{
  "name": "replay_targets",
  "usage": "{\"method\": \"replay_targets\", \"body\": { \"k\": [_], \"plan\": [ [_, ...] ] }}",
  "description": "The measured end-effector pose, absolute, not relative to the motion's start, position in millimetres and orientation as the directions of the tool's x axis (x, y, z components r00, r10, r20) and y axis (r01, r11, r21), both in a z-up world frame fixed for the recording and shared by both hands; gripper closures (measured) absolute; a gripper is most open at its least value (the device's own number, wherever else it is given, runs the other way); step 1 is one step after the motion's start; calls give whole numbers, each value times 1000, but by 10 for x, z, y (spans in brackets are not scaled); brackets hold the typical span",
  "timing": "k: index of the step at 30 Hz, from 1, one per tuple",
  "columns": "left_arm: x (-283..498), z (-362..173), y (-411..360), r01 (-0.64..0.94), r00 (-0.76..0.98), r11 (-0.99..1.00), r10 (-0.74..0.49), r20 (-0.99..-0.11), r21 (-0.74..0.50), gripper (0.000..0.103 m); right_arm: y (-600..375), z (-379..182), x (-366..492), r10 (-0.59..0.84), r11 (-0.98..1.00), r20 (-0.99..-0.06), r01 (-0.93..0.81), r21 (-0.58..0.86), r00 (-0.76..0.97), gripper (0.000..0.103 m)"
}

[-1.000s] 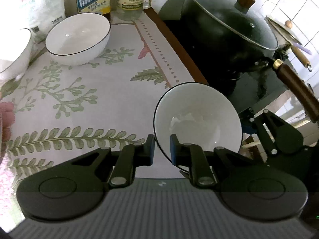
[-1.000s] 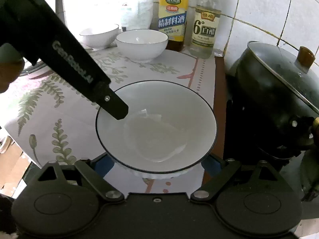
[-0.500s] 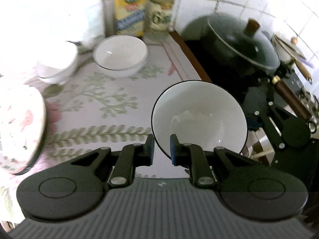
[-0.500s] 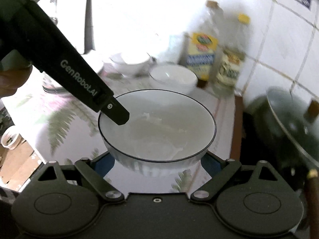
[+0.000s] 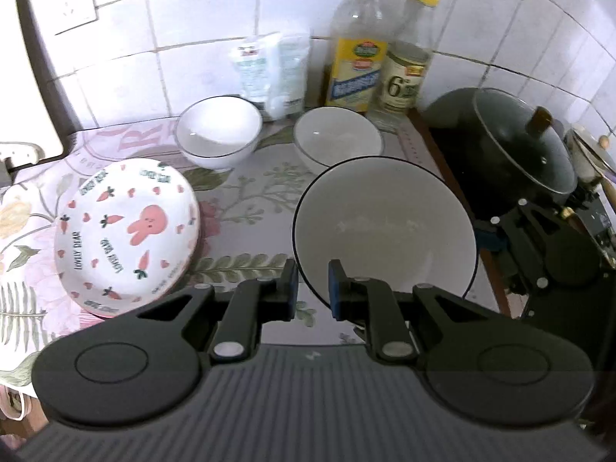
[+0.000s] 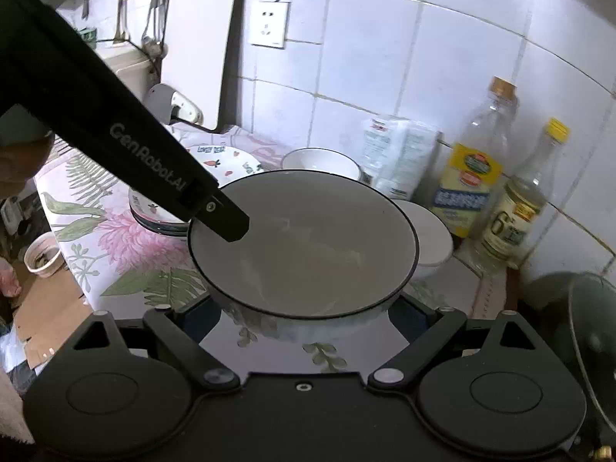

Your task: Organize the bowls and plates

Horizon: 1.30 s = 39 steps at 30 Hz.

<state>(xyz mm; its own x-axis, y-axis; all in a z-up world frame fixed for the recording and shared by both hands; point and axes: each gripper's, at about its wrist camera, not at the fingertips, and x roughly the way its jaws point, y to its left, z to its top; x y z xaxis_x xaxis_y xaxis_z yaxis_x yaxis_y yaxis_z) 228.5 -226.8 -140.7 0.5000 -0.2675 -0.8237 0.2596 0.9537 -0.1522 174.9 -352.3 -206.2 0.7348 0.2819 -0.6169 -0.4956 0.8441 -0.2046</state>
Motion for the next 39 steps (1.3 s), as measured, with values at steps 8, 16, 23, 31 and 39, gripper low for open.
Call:
{"method": "replay_targets", "body": {
  "k": [8, 16, 23, 31, 39],
  "plan": [
    [2490, -1587, -2098, 217, 494, 962, -255, -831, -166, 88, -3328, -2211, 2012, 277, 828, -635, -514, -223, 721, 7],
    [2737, -1981, -2120, 187, 474, 965, -251, -844, -182, 88, -3341, -2528, 2260, 264, 833, -656, -510, -215, 707, 7],
    [2846, -2284, -2140, 167, 440, 968, -242, -865, -186, 88, -3327, -2776, 2393, 249, 829, -693, -519, -208, 676, 7],
    [2856, -2446, -2115, 159, 410, 972, -224, -884, -173, 88, -3293, -2914, 2398, 249, 821, -712, -533, -204, 656, 7],
    [2800, -2367, -2066, 161, 374, 961, -268, -888, -223, 87, -3370, -2848, 2238, 231, 833, -726, -518, -196, 648, 8]
  ]
}}
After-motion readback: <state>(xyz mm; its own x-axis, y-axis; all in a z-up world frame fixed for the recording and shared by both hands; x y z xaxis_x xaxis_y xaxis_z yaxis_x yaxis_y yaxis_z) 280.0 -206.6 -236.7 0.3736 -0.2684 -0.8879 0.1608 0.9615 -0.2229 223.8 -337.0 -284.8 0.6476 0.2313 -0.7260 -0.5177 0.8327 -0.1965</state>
